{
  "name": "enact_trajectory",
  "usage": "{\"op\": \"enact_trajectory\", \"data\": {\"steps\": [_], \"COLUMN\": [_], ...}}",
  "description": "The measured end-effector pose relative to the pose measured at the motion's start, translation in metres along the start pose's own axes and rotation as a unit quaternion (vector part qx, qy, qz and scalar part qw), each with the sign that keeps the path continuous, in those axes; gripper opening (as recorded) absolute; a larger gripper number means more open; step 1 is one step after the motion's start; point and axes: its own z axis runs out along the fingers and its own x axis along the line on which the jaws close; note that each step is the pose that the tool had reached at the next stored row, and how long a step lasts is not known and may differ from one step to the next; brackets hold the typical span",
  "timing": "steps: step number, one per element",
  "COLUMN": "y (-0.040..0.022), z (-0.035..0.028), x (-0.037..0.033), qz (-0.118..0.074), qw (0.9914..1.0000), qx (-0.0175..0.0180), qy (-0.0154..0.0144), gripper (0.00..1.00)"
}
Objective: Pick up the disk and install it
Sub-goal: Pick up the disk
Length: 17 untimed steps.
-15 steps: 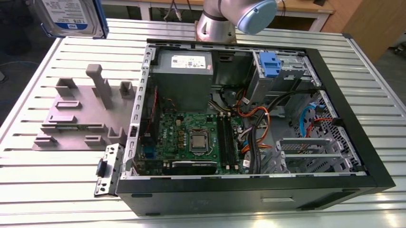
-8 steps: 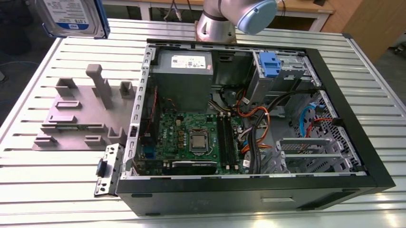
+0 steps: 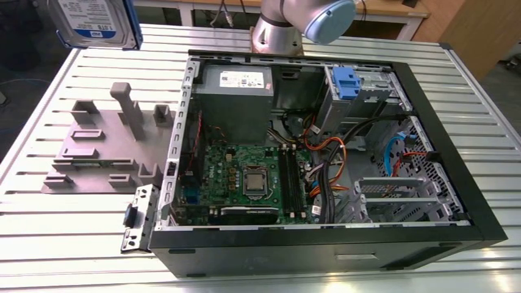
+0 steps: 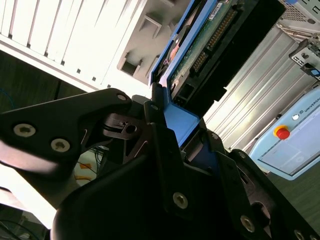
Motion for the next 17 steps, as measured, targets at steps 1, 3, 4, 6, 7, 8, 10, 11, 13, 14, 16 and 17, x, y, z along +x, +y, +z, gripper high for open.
{"op": "enact_trajectory", "data": {"steps": [1, 3, 4, 6, 7, 8, 10, 11, 13, 14, 16, 17], "y": [-0.0002, -0.0007, -0.0009, -0.0015, -0.0018, -0.0020, -0.0024, -0.0026, -0.0031, -0.0034, -0.0038, -0.0040], "z": [0.0000, 0.0000, 0.0000, 0.0000, 0.0000, 0.0000, 0.0000, 0.0000, 0.0000, 0.0000, -0.0001, 0.0000], "x": [0.0000, 0.0000, 0.0000, 0.0000, 0.0000, 0.0000, 0.0000, 0.0000, 0.0000, 0.0000, 0.0000, 0.0000], "qz": [0.000, 0.000, 0.000, 0.000, 0.000, 0.000, 0.000, 0.000, 0.000, 0.000, 0.000, 0.000], "qw": [1.00000, 1.00000, 1.00000, 1.00000, 1.00000, 1.00000, 1.00000, 1.00000, 1.00000, 1.00000, 1.00000, 1.00000], "qx": [0.0000, 0.0000, 0.0000, 0.0000, 0.0000, 0.0000, 0.0000, 0.0000, 0.0000, 0.0000, 0.0000, 0.0000], "qy": [0.0000, 0.0000, 0.0000, 0.0000, 0.0000, 0.0000, 0.0000, 0.0000, 0.0000, 0.0000, 0.0000, 0.0000], "gripper": [0.36, 0.36, 0.36, 0.36, 0.36, 0.36, 0.36, 0.36, 0.36, 0.36, 0.36, 0.36]}}
